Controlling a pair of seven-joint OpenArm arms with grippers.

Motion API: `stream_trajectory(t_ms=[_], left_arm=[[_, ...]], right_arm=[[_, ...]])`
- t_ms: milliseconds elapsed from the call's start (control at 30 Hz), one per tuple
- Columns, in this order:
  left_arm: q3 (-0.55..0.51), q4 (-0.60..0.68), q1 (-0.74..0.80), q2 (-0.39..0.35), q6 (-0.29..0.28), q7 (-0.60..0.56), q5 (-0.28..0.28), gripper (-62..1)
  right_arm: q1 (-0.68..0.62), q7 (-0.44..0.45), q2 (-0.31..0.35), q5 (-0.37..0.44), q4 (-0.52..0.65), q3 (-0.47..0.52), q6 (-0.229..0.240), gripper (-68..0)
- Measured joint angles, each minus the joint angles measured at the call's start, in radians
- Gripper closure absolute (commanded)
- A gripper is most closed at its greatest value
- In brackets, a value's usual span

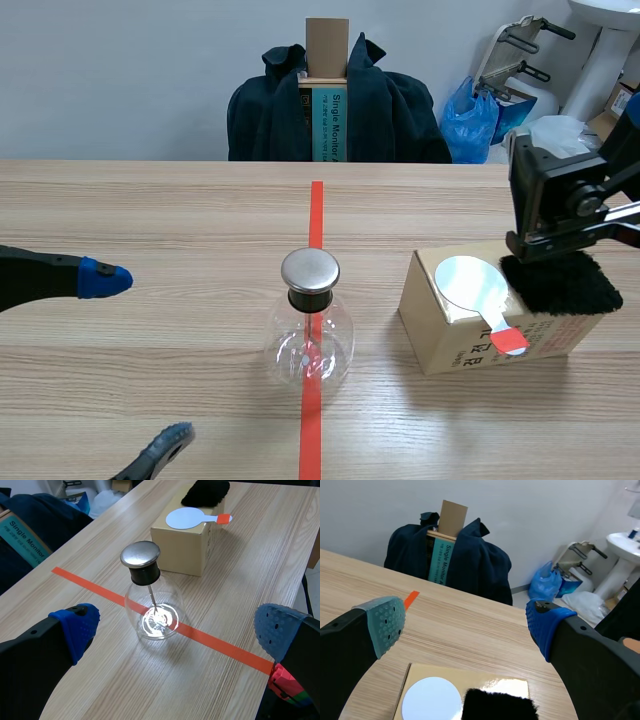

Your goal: Do the electroscope experiment.

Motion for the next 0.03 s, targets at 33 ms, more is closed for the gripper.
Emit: stream_trajectory(t_ms=[33], left_arm=[[0.0,0.0,0.0,0.0,0.0,0.0,0.0,-62.3]], right_arm=[[0.0,-0.002,-0.015,-0.012,0.0,0.0,0.0,-49.1]])
